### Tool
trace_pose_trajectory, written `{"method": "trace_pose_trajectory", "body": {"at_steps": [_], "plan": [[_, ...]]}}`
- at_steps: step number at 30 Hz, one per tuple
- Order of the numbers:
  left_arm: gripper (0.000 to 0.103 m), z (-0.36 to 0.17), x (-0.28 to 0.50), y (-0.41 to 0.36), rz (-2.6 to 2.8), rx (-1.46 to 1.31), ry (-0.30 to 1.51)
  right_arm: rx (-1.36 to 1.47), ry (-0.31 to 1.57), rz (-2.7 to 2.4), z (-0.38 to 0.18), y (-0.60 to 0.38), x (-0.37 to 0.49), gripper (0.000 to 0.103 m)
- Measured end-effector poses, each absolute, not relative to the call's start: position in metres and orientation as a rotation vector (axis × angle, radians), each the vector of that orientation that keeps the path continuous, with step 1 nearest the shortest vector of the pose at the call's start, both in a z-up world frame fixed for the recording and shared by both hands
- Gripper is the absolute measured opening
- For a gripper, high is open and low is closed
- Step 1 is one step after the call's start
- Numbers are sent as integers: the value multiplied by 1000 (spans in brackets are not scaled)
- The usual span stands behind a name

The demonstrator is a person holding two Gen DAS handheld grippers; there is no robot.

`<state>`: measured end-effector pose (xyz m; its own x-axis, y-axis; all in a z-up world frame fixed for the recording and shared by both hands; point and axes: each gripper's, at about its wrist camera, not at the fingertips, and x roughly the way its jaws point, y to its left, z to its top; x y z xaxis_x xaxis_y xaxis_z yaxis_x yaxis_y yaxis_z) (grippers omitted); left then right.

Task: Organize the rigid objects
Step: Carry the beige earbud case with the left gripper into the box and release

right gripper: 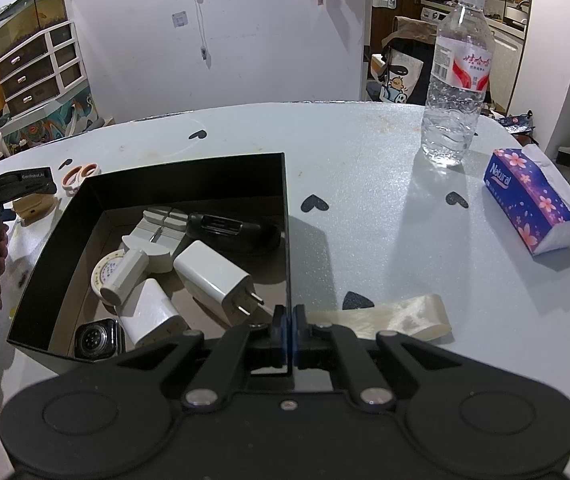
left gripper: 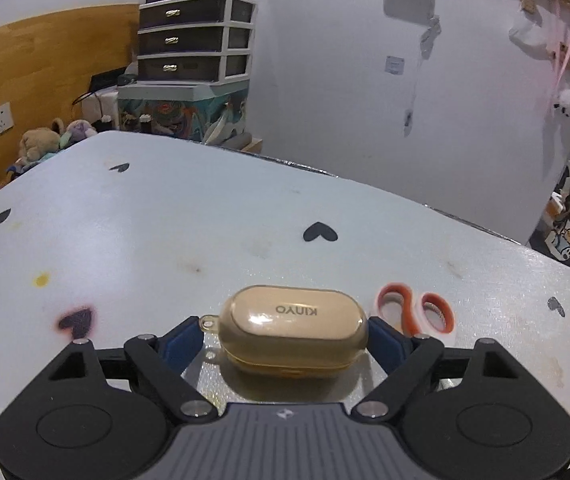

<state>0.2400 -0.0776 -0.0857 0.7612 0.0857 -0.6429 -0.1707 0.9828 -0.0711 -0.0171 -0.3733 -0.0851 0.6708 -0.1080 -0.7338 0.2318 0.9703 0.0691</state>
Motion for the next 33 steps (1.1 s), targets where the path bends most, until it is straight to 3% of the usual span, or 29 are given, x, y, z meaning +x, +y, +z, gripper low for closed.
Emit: {"method": "trace_pose_trajectory", "body": {"at_steps": [8, 25, 33], "plan": [[87, -81, 229, -75, 63, -75, 691, 162, 814, -192, -86, -373, -17, 3], [87, -16, 124, -133, -526, -54, 666, 166, 813, -193, -85, -375, -17, 3], [87, -15, 89, -164, -743, 126, 675, 166, 812, -192, -85, -374, -17, 3]]}}
